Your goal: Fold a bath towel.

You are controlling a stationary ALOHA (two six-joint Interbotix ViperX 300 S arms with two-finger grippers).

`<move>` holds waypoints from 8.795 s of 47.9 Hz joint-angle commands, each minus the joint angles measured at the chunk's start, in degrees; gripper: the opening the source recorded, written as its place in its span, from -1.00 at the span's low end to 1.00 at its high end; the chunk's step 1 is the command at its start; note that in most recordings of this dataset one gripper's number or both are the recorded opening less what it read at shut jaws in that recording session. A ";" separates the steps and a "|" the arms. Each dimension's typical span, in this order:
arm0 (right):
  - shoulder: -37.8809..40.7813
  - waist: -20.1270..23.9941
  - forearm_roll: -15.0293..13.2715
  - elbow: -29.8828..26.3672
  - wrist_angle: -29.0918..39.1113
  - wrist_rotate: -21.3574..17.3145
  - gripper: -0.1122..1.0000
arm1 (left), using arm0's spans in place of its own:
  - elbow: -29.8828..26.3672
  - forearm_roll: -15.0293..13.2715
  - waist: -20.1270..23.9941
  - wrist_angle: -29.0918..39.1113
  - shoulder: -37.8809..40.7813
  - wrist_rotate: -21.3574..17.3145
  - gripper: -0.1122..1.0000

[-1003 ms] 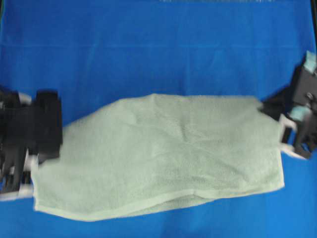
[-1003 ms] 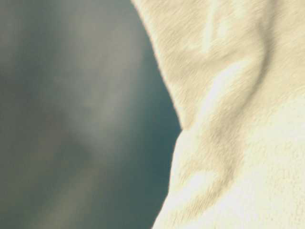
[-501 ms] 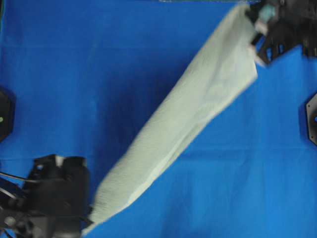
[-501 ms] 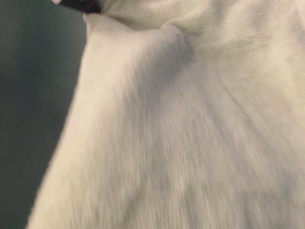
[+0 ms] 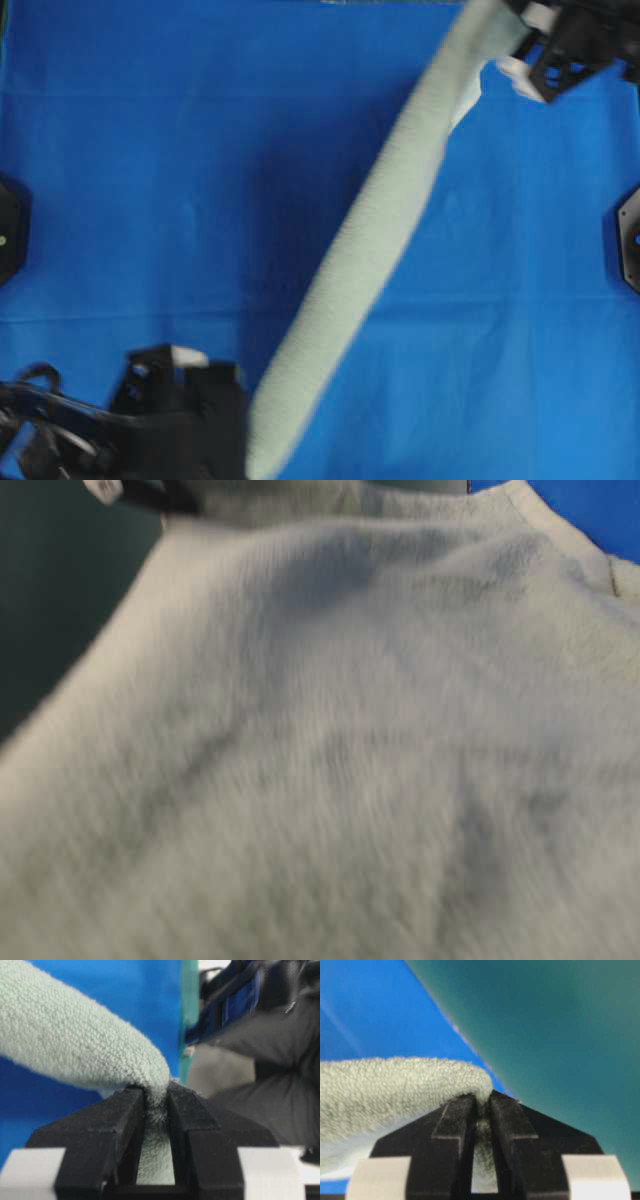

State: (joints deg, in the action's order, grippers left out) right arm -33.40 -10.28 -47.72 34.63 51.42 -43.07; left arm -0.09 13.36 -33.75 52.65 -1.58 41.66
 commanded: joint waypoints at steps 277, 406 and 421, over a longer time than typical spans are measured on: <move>38.23 25.49 25.75 -20.13 -11.16 -2.37 0.38 | 51.77 0.88 6.24 -24.35 -26.89 -15.73 0.74; 4.04 21.62 22.76 17.49 -13.10 -6.42 0.39 | -12.13 -1.14 30.32 3.25 25.22 -95.63 -0.65; 3.34 21.62 20.30 17.75 -13.80 -6.42 0.39 | -8.00 -6.24 32.61 -5.98 23.64 -90.79 -0.64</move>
State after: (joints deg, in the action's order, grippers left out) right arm -29.53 11.25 -26.81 53.00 38.23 -49.48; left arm -7.91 8.61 -1.93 49.31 24.96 -50.63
